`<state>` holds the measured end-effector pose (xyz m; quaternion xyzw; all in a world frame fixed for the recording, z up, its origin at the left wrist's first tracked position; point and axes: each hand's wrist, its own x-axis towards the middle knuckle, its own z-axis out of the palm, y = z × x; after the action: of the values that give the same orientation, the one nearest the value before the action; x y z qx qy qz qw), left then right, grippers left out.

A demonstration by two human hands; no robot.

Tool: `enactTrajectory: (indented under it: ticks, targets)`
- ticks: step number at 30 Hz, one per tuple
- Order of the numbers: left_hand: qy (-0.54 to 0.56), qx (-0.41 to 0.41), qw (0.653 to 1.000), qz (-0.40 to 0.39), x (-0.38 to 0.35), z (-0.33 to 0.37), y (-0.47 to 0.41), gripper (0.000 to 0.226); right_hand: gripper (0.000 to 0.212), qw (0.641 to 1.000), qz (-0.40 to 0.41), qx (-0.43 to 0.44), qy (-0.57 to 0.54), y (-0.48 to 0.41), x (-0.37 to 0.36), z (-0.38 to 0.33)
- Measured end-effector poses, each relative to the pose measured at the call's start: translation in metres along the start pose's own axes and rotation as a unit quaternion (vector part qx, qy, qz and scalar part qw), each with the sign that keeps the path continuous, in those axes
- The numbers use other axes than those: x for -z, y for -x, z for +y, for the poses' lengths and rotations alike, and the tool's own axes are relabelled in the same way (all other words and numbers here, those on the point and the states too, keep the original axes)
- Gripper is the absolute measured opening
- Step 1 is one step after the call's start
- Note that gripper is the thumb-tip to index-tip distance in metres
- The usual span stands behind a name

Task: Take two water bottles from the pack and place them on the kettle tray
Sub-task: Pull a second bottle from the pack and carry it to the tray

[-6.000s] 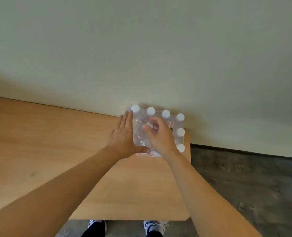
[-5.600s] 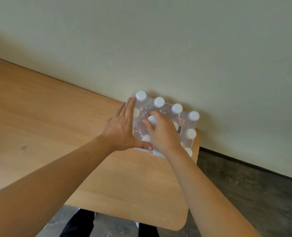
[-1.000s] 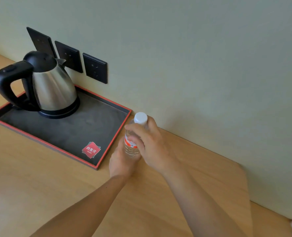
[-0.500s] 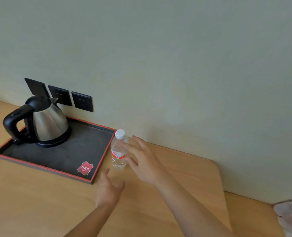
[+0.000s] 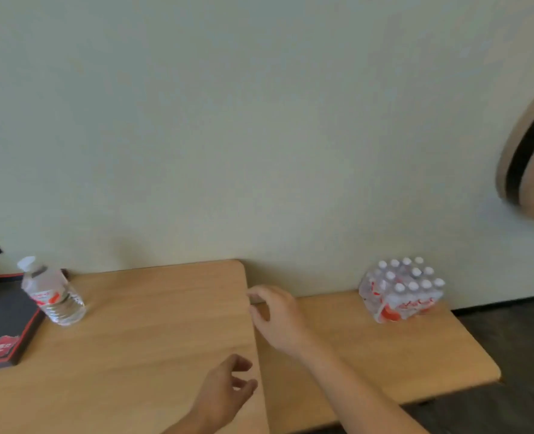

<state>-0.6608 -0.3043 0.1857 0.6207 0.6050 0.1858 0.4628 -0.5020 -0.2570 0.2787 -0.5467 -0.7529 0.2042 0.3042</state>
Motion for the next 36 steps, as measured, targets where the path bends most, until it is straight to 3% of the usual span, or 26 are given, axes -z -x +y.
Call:
enactTrajectory:
  ticks: [5,13,22,27,36]
  targets:
    - [-0.013,-0.066,0.998,0.001,-0.105,0.107,-0.025,0.026,0.029,0.995,0.084,-0.055,0.006,0.080,0.119,0.086]
    - [0.070,-0.094,0.993,0.021,-0.224,0.237,-0.072,0.022,0.027,0.982,0.122,-0.141,0.015,0.139,0.243,0.206]
    - [0.158,-0.069,0.985,-0.015,-0.341,0.304,-0.208,0.021,0.027,0.978,0.078,-0.182,0.067,0.110,0.324,0.358]
    - [0.134,-0.044,0.990,-0.011,-0.397,0.348,-0.281,0.025,0.023,0.975,0.056,-0.199,0.080,0.072,0.363,0.447]
    - [-0.045,0.001,0.999,-0.030,-0.455,0.382,-0.400,0.045,0.037,0.974,-0.002,-0.210,0.089,0.008,0.385,0.591]
